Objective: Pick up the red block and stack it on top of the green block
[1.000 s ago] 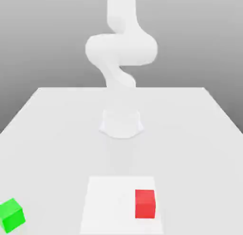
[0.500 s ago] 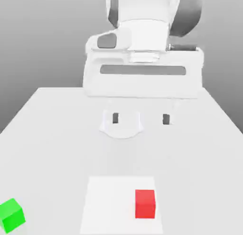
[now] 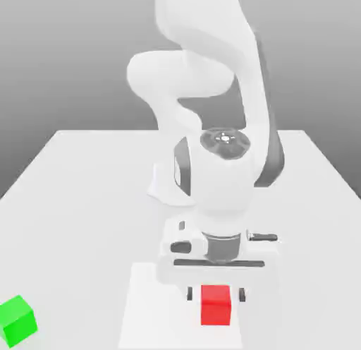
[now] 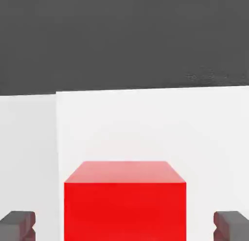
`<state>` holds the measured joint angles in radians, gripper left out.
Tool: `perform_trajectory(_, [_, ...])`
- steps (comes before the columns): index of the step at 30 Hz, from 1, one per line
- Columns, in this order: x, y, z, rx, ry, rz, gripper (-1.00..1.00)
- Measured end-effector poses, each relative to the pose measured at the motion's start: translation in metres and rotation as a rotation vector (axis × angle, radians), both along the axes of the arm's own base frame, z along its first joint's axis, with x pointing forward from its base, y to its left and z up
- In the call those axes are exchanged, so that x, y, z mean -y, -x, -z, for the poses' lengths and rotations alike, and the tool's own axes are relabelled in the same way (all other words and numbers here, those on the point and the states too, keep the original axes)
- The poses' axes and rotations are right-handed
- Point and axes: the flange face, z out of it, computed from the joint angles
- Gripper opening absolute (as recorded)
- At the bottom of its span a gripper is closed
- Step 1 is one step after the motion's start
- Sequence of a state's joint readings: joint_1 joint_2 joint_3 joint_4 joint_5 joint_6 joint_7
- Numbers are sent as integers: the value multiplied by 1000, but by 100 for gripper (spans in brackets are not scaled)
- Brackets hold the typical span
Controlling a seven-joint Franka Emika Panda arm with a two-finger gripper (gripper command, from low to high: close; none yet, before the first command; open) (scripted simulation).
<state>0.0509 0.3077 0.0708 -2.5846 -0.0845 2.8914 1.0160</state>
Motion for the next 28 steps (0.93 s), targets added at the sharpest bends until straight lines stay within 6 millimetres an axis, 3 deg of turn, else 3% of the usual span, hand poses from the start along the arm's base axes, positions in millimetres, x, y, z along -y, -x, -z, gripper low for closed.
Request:
perform_trajectory(5, [0,0,2,0,0,0,-100])
perform_trajectory(10, [0,0,-48,0,1,0,-100])
perform_trajectory(12, [36,-15,-60,-2,-1,113,-100])
perform_trajectory(15, [109,-35,-69,-4,-4,323,-100])
perform_trajectory(20, [232,-38,-83,-3,-5,647,-100])
perform_trajectory(22, [281,-33,-79,-1,-4,773,-100])
perform_trajectory(24, [325,-27,-52,0,-3,883,-100])
perform_trajectory(25, [334,-25,-39,0,-2,907,100])
perform_trajectory(28, [334,-25,-39,0,-2,907,100])
